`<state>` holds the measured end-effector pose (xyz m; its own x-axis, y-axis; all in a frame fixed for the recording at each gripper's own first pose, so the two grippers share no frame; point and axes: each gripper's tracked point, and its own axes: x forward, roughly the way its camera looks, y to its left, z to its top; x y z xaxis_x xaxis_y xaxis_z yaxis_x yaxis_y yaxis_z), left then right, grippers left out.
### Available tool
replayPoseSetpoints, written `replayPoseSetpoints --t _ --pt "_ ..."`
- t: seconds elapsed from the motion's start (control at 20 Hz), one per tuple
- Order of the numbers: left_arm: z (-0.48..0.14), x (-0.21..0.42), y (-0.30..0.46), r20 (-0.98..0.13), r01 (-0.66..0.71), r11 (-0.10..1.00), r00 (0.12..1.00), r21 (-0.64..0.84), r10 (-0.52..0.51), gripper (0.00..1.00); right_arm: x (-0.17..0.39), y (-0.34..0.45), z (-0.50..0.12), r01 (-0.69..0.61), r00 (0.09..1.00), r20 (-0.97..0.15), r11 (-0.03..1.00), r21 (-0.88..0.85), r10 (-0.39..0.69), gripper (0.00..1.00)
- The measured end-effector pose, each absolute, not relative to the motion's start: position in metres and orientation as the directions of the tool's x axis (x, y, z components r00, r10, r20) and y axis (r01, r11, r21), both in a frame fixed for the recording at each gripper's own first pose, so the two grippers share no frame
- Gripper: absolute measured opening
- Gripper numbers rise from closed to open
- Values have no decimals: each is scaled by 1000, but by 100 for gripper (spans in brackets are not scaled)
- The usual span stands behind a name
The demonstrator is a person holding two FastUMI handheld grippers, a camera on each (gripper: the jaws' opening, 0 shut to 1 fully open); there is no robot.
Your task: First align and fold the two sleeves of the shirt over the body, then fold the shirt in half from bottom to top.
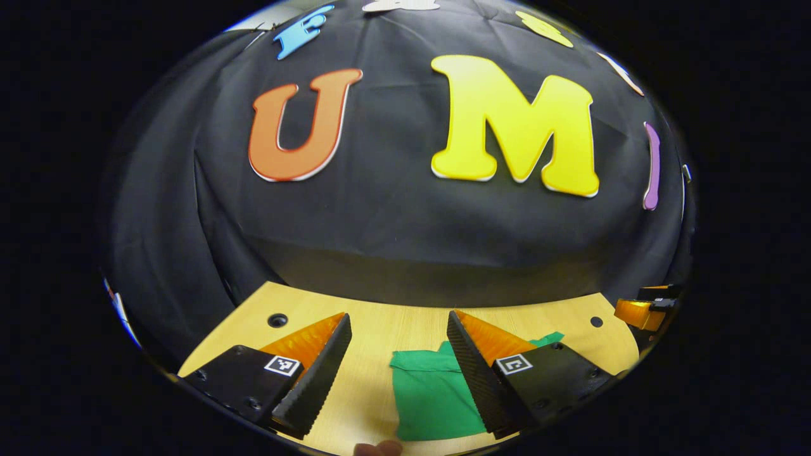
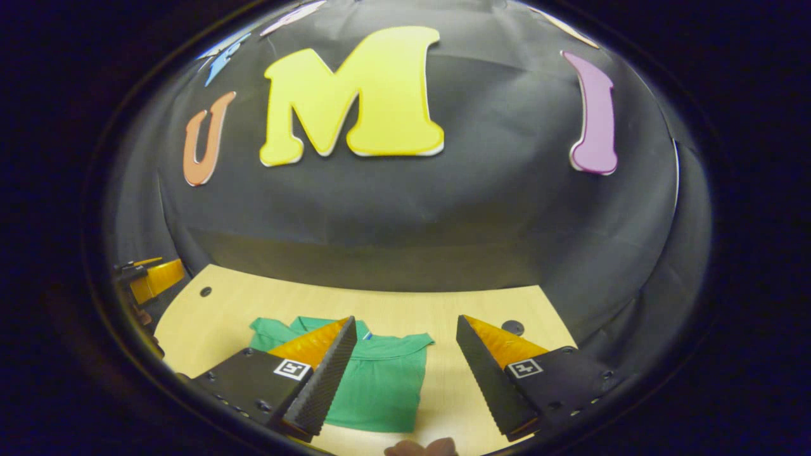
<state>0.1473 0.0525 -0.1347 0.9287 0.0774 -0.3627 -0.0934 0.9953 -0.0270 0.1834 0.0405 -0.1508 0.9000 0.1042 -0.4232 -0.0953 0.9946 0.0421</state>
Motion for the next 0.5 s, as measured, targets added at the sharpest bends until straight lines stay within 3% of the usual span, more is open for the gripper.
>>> replayPoseSetpoints --t 0.15,0.25,0.3,0.5 --pt "-68 102 53 -268 -90 996 959 8 89 95 134 40 -99 -106 934 -338 993 43 114 94" --pt "-48 87 48 -232 -81 997 969 19 84 95 109 35 -75 -102 950 -294 994 23 105 93" --pt "-40 76 45 -218 -77 997 973 19 79 95 96 33 -63 -96 958 -268 995 19 98 100" --pt "-16 18 29 -208 -69 997 976 -30 61 95 30 25 -27 -79 981 -179 997 -23 73 96"
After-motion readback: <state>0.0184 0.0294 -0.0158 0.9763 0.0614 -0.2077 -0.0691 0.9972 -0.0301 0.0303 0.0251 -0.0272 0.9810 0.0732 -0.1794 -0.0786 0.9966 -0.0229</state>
